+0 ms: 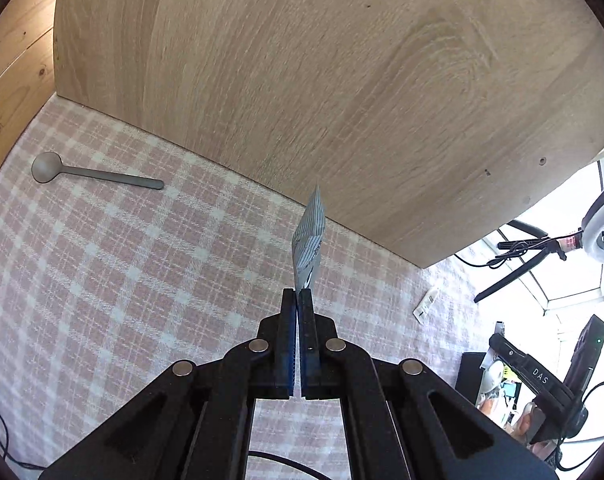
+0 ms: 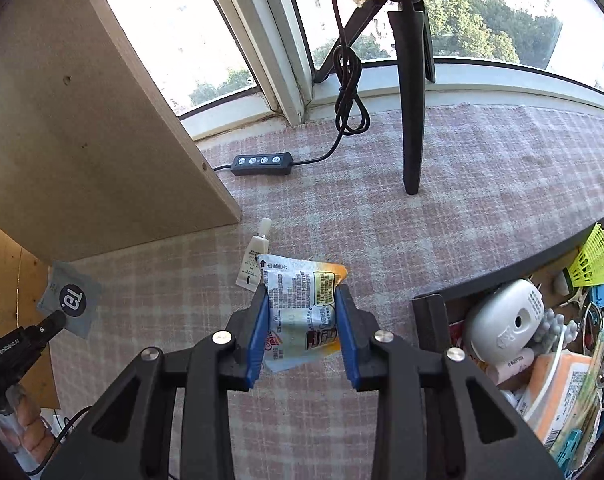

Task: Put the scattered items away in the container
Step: 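Carry the card and snack packet over the tray and open both grippers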

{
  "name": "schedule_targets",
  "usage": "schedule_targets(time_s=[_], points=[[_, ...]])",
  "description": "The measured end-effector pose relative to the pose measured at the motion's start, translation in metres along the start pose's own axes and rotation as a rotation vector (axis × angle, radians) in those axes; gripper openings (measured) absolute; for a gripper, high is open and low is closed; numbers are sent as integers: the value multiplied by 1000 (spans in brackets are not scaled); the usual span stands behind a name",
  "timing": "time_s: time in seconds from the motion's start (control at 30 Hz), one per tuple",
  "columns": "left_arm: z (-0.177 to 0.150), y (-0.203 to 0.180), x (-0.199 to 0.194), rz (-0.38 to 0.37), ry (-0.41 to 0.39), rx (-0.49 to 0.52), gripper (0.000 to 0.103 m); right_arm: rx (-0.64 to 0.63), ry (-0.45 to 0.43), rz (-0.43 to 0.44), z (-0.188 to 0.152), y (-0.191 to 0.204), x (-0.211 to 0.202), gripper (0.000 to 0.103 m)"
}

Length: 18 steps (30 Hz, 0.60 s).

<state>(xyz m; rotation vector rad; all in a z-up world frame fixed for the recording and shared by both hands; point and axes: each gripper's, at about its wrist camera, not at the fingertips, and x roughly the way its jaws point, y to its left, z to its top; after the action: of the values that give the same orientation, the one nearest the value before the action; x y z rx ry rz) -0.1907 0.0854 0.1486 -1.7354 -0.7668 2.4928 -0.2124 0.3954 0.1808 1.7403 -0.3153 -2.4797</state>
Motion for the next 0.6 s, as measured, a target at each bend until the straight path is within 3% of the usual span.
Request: schedule_targets(time_s=[0.27,0.43,0.6], points=[[-19,-58,-34,-92,-12,134,0,49,-73,36,-6,-30,-46,31],[-54,-126,-34,-155,26,262,0,102,-116,27,-25,-74,-77,31],[-99,-201,-29,-225,87,404,0,162,-168,-45,-52,-136,-110,31]])
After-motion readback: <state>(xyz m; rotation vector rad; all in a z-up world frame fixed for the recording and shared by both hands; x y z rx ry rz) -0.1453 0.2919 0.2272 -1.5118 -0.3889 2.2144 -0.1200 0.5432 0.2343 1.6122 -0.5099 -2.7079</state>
